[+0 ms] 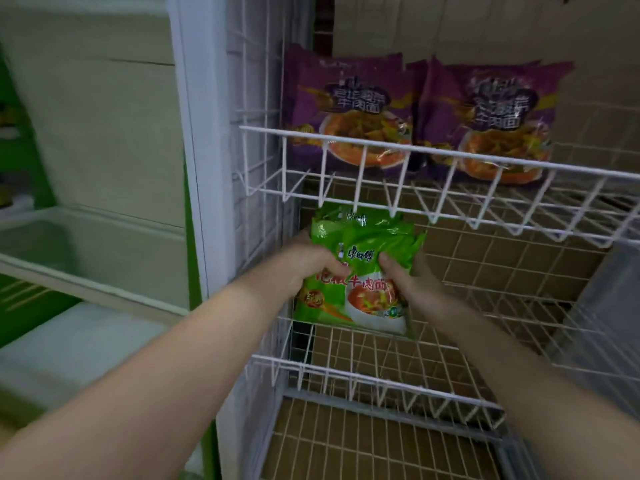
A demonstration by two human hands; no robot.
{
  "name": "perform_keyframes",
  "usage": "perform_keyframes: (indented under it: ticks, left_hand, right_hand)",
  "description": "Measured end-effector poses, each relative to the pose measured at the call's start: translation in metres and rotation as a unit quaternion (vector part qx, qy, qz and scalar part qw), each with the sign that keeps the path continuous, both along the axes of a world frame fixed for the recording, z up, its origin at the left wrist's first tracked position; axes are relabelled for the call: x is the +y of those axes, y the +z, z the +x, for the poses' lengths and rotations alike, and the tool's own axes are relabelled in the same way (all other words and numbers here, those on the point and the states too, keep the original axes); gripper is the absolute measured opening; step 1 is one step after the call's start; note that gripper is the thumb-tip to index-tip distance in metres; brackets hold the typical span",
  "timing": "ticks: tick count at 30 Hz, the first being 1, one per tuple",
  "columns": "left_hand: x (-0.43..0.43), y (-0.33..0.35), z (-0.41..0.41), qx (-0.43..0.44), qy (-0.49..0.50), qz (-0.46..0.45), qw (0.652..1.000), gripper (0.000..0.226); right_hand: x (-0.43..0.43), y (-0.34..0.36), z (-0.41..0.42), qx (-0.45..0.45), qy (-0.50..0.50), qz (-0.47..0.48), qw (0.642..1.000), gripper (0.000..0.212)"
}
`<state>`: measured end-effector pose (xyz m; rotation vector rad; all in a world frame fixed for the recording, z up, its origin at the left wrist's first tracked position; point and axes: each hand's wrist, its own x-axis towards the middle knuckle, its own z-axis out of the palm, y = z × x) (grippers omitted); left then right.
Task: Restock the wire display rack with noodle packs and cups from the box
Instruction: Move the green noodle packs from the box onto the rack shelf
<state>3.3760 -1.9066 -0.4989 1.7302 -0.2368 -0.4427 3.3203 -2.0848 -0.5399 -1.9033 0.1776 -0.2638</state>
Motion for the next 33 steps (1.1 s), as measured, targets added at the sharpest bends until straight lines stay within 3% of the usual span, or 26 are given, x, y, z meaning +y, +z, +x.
perform_keyframes:
  ticks: [2, 5, 7, 9, 11, 14, 17, 21, 26, 29, 33]
  left_hand:
    - [-0.006, -0.004, 0.009, -0.002, 0.028, 0.016, 0.999, 0.044]
    - [-0.014, -0.011, 0.012, 0.019, 0.034, 0.016, 0.999, 0.056]
    - [-0.016, -0.010, 0.014, 0.034, 0.050, 0.014, 0.998, 0.052]
    - [-0.016, -0.007, 0.021, 0.026, 0.083, 0.015, 0.996, 0.043]
    - [-0.018, -0.001, 0.030, 0.001, 0.124, -0.016, 0.992, 0.051]
    - [-0.022, -0.002, 0.041, -0.035, 0.195, -0.069, 0.978, 0.055]
    - [-0.024, -0.015, 0.041, -0.083, 0.230, -0.045, 0.969, 0.066]
    - [-0.020, -0.029, 0.036, -0.119, 0.202, 0.029, 0.972, 0.083]
    - [-0.011, -0.034, 0.030, -0.163, 0.201, 0.069, 0.964, 0.053]
    - [-0.009, -0.035, 0.028, -0.169, 0.204, 0.081, 0.961, 0.047]
    - [-0.008, -0.040, 0.023, -0.141, 0.188, 0.143, 0.961, 0.033]
  right_hand:
    - [-0.005, -0.002, 0.005, 0.017, 0.009, -0.029, 0.999, 0.078]
    - [-0.014, -0.004, 0.005, 0.064, 0.057, -0.053, 0.995, 0.116]
    - [-0.017, -0.003, 0.011, 0.078, 0.063, -0.073, 0.992, 0.127]
    - [-0.012, -0.001, 0.023, 0.061, 0.053, -0.073, 0.994, 0.125]
    - [-0.001, 0.001, 0.036, 0.031, 0.026, -0.054, 0.998, 0.121]
    - [0.016, -0.001, 0.054, 0.006, 0.007, -0.028, 1.000, 0.087]
    - [0.020, -0.006, 0.061, -0.003, 0.000, -0.049, 0.999, 0.075]
    - [0.007, -0.017, 0.064, 0.003, 0.007, -0.049, 0.999, 0.082]
    - [0.012, -0.013, 0.059, -0.002, -0.039, -0.105, 0.994, 0.080]
    - [0.022, -0.010, 0.056, 0.009, -0.040, -0.129, 0.991, 0.078]
    - [0.023, -0.002, 0.053, 0.087, -0.032, -0.066, 0.993, 0.072]
